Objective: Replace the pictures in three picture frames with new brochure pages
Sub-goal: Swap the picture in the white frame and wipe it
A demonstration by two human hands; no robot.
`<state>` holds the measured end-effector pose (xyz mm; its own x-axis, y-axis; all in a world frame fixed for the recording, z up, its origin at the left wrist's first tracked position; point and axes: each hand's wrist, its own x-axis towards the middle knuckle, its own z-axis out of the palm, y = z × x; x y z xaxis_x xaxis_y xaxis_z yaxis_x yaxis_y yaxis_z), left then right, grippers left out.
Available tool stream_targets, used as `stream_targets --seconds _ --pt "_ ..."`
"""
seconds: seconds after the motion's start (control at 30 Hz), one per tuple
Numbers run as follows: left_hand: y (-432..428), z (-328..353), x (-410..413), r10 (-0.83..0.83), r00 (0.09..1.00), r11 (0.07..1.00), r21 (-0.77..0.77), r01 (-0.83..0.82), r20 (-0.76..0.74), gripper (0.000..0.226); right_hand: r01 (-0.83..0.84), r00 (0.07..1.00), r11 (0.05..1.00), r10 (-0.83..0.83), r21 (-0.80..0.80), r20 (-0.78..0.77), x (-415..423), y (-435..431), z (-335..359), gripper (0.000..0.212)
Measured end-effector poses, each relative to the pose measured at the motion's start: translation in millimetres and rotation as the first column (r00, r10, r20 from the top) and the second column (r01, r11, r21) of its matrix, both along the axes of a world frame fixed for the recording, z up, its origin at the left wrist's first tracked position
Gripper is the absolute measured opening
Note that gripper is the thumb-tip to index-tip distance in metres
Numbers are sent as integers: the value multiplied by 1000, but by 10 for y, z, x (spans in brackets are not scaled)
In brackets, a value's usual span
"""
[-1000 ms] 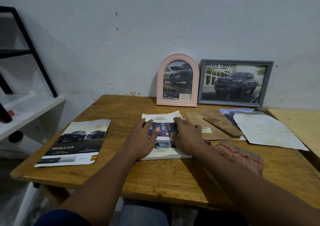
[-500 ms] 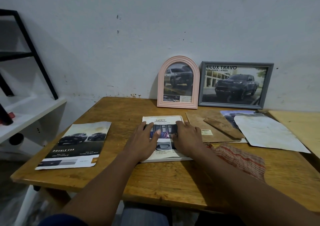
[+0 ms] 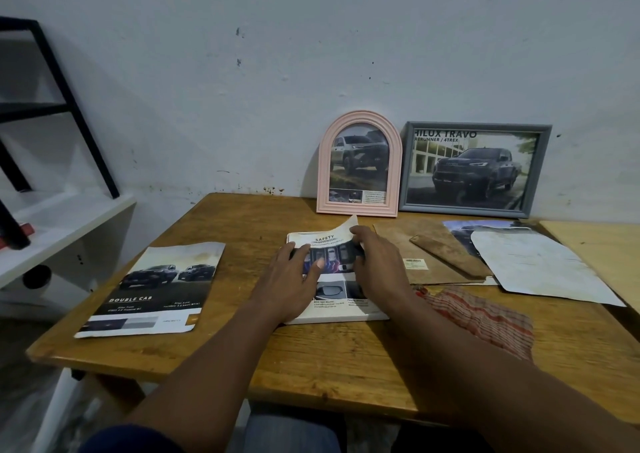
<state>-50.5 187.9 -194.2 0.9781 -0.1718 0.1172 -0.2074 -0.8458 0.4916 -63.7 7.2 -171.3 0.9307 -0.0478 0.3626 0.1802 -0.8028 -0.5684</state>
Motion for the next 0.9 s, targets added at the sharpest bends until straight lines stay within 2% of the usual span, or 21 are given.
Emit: stream_targets --seconds 0.13,0.3,0.43,0.7,0.9 --pt "53 0 37 -47 999 999 -8 47 28 68 51 996 957 -69 286 52 31 -98 130 42" --pt "-14 208 42 -64 988 997 -38 70 142 63 73 989 863 -129 500 79 81 -367 392 29" --pt "-389 445 94 -126 977 986 -85 143 171 61 118 980 775 -192 621 53 154 -835 632 24" --pt "-1802 513 161 -366 920 929 3 370 138 69 305 938 793 -345 528 -23 -71 -2358 793 17" --pt "-2691 394 280 -490 866 871 98 482 95 63 427 898 829 -436 360 -61 -119 -3174 706 21"
